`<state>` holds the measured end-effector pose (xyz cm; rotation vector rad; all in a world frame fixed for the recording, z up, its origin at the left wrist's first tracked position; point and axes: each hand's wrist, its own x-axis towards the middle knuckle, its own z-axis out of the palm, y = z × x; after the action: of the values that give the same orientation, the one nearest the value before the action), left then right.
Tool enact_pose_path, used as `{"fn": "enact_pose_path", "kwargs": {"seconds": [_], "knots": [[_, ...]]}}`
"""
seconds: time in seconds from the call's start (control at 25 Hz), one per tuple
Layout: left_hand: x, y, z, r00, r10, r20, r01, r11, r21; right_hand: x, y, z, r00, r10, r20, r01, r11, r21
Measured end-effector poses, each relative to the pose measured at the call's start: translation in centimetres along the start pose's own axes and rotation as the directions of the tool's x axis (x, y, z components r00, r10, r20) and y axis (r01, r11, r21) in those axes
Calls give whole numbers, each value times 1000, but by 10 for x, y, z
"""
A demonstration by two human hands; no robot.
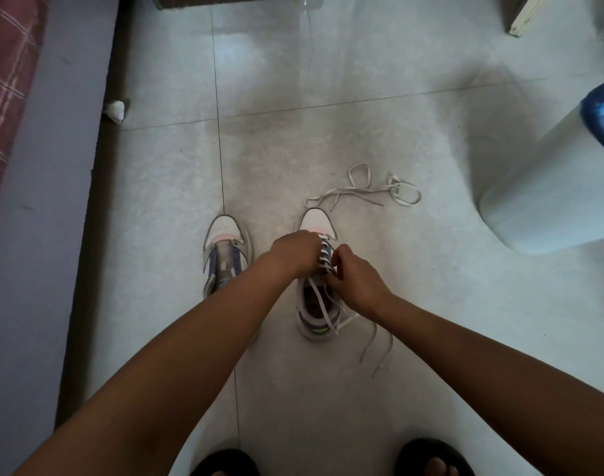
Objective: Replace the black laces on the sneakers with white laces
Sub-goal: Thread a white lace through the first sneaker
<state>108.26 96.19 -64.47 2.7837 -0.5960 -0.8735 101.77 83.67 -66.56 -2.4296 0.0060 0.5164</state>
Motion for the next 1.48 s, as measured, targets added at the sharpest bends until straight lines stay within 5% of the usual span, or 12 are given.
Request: {"fn": "enact_pose_path", "kwargs": {"seconds": [0.4,0.64,0.92,1.2,1.48], "knots": [[3,2,6,998,62,-21,-62,998,24,4,6,3,1000,-4,2,4,1000,8],[-3,-34,3,987,42,152,44,853,-521,7,7,1,999,19,51,-20,1000,19],[0,-31,0,974,117,195,-57,957,-285,7,6,-1,997,12,81,-15,999,46],[-22,-26,36,940,218,-261,-200,975,92,7,5,2,998,-21,55,21,1000,6],[-45,-38,53,784,351,-513,-341,933,118,-15,8,21,992,125,25,-127,987,96]]}}
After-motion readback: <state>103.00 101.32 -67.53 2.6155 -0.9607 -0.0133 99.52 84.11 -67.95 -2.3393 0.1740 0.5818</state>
